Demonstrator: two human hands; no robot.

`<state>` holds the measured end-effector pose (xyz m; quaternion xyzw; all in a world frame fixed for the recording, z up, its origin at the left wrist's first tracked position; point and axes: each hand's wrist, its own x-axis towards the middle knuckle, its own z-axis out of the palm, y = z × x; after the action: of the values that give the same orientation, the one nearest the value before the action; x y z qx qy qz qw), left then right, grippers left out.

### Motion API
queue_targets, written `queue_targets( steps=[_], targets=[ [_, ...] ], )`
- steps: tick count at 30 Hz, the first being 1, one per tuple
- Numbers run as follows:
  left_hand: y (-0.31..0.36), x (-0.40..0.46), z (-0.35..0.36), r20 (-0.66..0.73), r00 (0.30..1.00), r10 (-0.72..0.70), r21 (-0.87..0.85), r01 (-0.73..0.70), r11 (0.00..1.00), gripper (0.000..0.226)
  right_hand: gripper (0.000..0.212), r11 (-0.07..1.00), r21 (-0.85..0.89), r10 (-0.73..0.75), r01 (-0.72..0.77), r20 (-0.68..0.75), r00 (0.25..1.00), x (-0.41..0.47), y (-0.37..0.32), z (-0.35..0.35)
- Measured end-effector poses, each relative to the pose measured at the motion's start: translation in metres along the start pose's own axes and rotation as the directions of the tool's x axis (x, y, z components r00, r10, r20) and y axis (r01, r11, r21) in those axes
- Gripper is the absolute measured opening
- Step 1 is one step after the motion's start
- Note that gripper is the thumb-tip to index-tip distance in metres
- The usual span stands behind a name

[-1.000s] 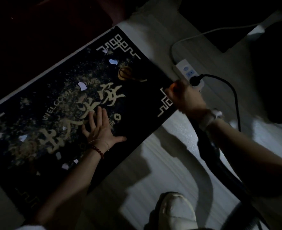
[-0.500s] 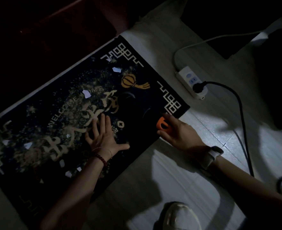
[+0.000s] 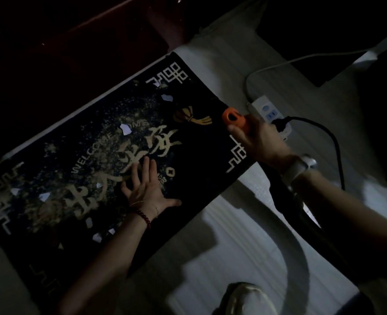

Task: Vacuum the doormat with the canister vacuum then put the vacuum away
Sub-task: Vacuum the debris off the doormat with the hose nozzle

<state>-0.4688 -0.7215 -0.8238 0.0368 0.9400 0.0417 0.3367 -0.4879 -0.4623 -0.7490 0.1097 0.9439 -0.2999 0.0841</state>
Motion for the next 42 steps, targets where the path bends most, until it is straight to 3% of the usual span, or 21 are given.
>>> queue_targets(
  steps=[4, 8, 10, 14, 16, 22, 26, 29, 33, 35, 39, 42],
  targets=[
    [0.001, -0.002, 0.001, -0.039, 0.999, -0.004, -0.001, 0.004, 1.000, 0.133, 0.032, 1.000, -0.030, 0.005, -0.006, -0.058, 0.998, 0.042, -0.004, -0.004],
    [0.001, -0.002, -0.002, -0.025, 1.000, -0.009, -0.019, 0.009, 1.000, 0.131, 0.036, 0.999, -0.050, 0.024, -0.021, 0.059, 0.998, 0.055, -0.007, 0.002],
    [0.001, -0.001, -0.002, -0.020, 1.000, -0.007, -0.019, 0.007, 1.000, 0.134, 0.037, 0.999, -0.037, 0.035, -0.031, 0.087, 0.996, 0.040, -0.003, 0.005],
    [0.000, 0.000, -0.003, 0.038, 0.999, -0.003, -0.021, 0.004, 1.000, 0.131, 0.042, 0.976, 0.146, 0.130, -0.163, 0.215, 0.968, -0.026, 0.011, -0.006],
    [0.001, 0.000, -0.003, 0.047, 0.999, -0.004, -0.014, 0.005, 1.000, 0.130, 0.043, 0.966, 0.135, 0.180, -0.220, 0.261, 0.948, -0.056, 0.015, -0.013],
    [0.003, 0.000, -0.005, 0.043, 0.999, -0.011, -0.013, 0.011, 1.000, 0.132, 0.047, 0.995, -0.066, 0.088, -0.080, 0.124, 0.988, -0.009, -0.011, -0.008],
    [0.003, -0.001, -0.003, -0.003, 1.000, -0.018, 0.000, 0.018, 1.000, 0.131, 0.047, 0.996, -0.033, 0.083, -0.081, 0.059, 0.995, 0.058, -0.035, 0.014],
    [0.003, 0.001, -0.003, -0.003, 1.000, -0.020, -0.010, 0.020, 1.000, 0.133, 0.041, 0.998, -0.002, 0.070, -0.070, 0.093, 0.993, 0.050, -0.029, 0.023],
    [0.001, 0.003, -0.002, 0.035, 0.999, -0.006, -0.014, 0.006, 1.000, 0.132, 0.034, 0.985, 0.145, 0.056, -0.094, 0.249, 0.967, -0.011, 0.000, 0.007],
    [0.000, 0.002, -0.002, 0.032, 0.999, 0.000, -0.020, 0.001, 1.000, 0.130, 0.035, 0.987, 0.126, 0.064, -0.103, 0.287, 0.956, -0.029, 0.003, 0.001],
    [0.002, 0.000, -0.003, 0.021, 1.000, -0.010, -0.019, 0.010, 1.000, 0.133, 0.030, 0.999, 0.033, 0.013, -0.017, 0.129, 0.992, 0.006, -0.015, 0.009],
    [0.001, -0.001, -0.001, -0.017, 1.000, -0.009, -0.031, 0.008, 0.999, 0.137, 0.031, 0.998, 0.055, 0.024, -0.027, 0.063, 0.998, 0.052, -0.036, 0.024]
  ],
)
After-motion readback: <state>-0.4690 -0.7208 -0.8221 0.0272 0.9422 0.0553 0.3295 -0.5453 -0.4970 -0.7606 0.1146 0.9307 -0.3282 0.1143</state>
